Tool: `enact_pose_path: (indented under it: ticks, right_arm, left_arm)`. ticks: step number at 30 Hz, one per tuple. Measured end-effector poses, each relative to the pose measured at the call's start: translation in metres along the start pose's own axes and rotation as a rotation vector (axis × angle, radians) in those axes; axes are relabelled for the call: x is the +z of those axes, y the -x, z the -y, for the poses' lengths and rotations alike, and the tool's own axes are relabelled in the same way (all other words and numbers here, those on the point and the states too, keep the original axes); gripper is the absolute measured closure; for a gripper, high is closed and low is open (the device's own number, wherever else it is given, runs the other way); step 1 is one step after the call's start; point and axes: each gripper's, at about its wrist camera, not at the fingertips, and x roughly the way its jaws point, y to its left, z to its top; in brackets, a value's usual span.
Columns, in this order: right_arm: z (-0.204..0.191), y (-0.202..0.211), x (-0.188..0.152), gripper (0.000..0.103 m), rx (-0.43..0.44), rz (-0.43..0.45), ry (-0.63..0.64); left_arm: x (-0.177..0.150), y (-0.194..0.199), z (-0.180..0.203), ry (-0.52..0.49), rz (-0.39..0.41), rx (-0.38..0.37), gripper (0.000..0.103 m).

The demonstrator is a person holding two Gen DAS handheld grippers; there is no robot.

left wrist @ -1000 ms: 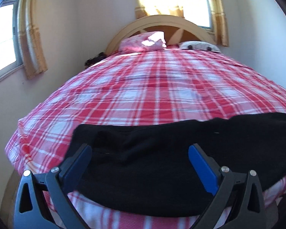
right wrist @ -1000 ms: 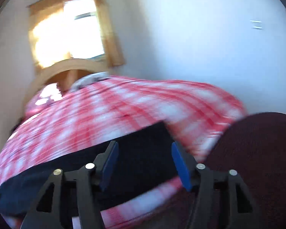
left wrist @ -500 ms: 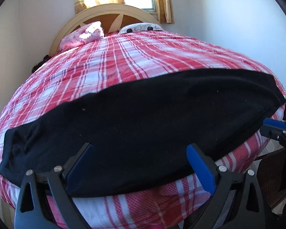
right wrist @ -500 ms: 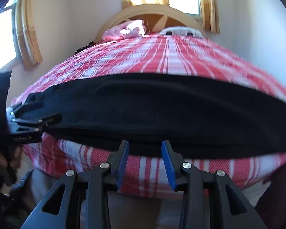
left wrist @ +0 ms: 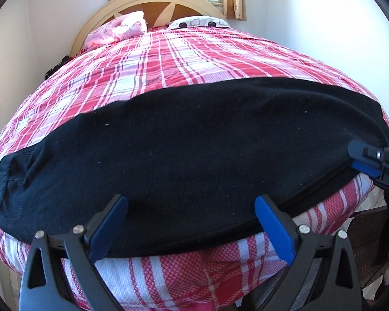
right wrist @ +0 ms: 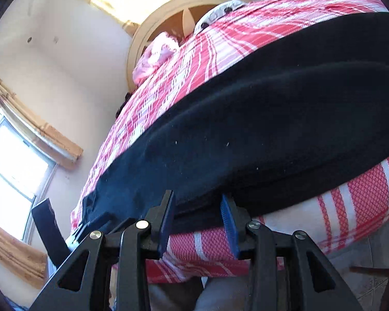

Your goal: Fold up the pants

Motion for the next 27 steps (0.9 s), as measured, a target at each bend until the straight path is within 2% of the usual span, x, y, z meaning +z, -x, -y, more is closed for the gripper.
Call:
enact_pose_path:
  ticks: [2,3,4,6,15,21,22,27]
  right_arm:
    - [-0.001,0.000,0.000,0.067,0.023,0.021,-0.036]
    - [-0.001,0.000,0.000,0.085,0.030,0.044,-0.052]
    - [-0.002,-0.001,0.000,0.097,0.017,0.058,-0.054]
    - [-0.005,-0.005,-0.002,0.097,-0.025,0.055,-0.047]
    - [-0.028,0.013,0.003,0.098,-0.075,0.075,0.073]
    - [-0.019,-0.004,-0.007,0.098,-0.157,-0.007,0.080]
    - [-0.018,-0.005,-0.008,0.097,-0.152,0.010,0.084]
    - [-0.024,-0.005,-0.004,0.094,-0.185,-0.012,0.080]
  left_arm:
    - [0.000,0.000,0.000,0.002,-0.006,0.004,0.001]
    - [0.000,0.000,0.000,0.003,-0.009,0.006,0.001]
    - [0.001,0.000,0.000,0.003,-0.013,0.008,0.001]
    - [0.001,0.001,0.001,0.001,-0.018,0.013,0.001]
    - [0.004,0.010,0.002,-0.020,-0.006,0.028,0.003]
    - [0.007,0.019,0.003,-0.030,0.020,0.036,0.003]
    - [0.007,0.019,0.003,-0.032,0.023,0.040,0.003]
    - [0.003,0.001,0.002,-0.038,-0.022,0.067,0.002]
